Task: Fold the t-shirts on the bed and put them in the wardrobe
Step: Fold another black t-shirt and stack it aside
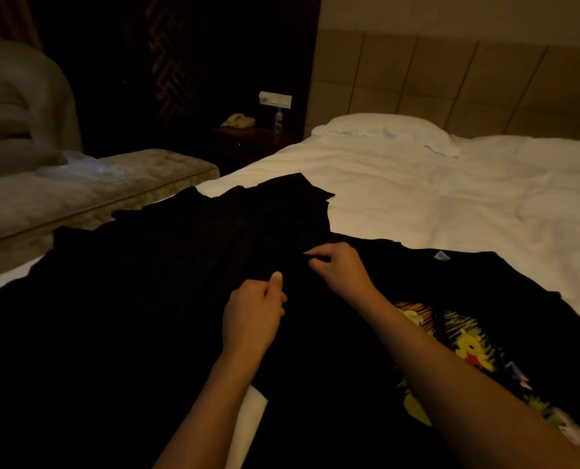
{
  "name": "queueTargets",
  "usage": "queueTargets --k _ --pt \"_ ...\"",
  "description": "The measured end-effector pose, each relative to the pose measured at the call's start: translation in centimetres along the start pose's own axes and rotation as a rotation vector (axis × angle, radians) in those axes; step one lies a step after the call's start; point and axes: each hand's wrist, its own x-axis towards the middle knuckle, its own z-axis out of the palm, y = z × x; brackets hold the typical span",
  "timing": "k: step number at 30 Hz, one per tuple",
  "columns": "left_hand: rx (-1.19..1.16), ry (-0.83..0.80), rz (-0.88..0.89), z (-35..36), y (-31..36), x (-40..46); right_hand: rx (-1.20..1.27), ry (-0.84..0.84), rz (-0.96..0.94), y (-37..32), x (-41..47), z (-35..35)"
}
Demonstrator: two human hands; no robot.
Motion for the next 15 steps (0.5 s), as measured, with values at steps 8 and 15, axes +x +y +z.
queueTargets --k 8,15 --pt "-0.764 -0.572 -0.510 1.1 3.1 -0.7 0.066 0.113 -0.088 -1.6 0.6 -2.3" --pt "-0.933 -0.299 -0.524 2.6 3.8 0.0 0.031 0.148 -0.116 -1.3 -0.9 -2.5"
